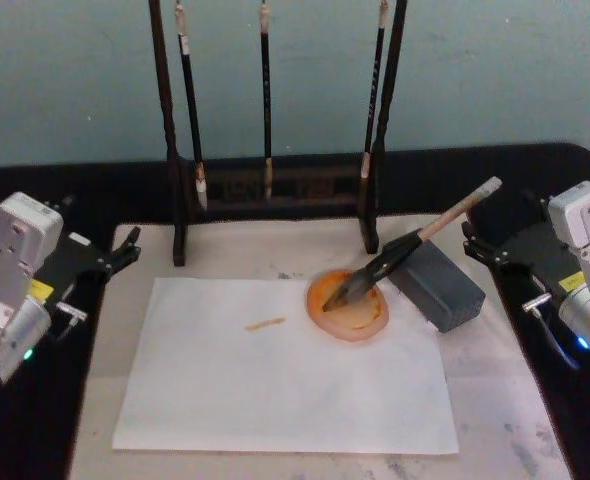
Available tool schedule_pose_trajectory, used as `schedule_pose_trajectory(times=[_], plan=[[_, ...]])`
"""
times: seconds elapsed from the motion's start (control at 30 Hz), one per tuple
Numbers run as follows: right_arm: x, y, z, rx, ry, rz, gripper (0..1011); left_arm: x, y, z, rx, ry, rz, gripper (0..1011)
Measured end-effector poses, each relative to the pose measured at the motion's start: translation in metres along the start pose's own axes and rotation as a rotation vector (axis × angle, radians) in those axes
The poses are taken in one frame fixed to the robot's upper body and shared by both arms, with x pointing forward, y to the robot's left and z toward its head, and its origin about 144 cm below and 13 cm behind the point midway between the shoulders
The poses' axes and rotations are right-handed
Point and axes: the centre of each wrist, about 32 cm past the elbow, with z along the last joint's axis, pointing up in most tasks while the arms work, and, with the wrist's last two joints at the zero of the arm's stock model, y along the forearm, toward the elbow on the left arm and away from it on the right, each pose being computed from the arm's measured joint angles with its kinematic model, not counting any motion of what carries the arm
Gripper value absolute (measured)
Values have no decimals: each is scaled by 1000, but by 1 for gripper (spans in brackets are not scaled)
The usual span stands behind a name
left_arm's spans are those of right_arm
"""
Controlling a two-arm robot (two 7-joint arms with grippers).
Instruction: Pick up the brush from the inkstone, write on the paper, then place the brush back to its original position.
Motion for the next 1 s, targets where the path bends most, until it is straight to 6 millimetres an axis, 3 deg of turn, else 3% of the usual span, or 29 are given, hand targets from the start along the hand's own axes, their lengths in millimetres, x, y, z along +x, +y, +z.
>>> schedule_pose_trajectory(times=[1.0], plan=[[0,0,0,0,0,0,1000,0,0,0,0,0,0,1010]])
